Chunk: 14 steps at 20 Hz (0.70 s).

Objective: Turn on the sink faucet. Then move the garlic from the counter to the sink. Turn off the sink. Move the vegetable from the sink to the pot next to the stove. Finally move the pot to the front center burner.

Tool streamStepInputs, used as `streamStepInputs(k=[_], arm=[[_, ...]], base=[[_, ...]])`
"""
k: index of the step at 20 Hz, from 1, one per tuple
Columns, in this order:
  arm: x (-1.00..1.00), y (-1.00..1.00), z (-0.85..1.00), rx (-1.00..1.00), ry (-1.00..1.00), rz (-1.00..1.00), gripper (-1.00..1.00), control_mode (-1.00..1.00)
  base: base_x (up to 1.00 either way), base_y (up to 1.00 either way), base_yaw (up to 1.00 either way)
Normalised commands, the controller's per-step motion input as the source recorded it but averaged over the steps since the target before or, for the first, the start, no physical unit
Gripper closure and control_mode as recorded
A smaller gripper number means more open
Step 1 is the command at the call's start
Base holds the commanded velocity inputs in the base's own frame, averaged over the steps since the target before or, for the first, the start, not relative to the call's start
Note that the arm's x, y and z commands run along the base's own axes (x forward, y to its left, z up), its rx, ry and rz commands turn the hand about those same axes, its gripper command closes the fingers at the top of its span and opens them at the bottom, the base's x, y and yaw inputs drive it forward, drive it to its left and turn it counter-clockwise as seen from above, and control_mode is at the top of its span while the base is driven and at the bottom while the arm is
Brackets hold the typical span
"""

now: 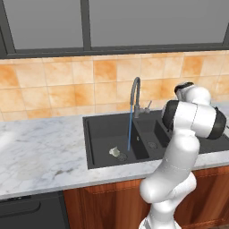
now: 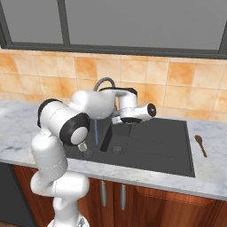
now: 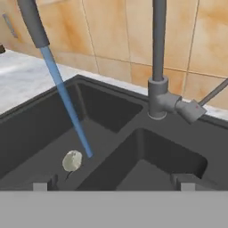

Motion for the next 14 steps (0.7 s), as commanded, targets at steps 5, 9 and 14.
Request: streamStepInputs(k=[5, 9, 14], arm=[[0.34, -0.19, 0.00, 0.11, -0.17, 0.31, -1.00, -1.00], [0.07, -0.06, -0.04, 0.03, -0.18, 0.30, -1.00, -1.00], [0.22, 0.12, -0.06, 0.00, -0.14, 0.21, -1.00, -1.00]], base=[[0.00, 0.00, 0.00], [0.00, 0.00, 0.00], [0.00, 0.00, 0.00]])
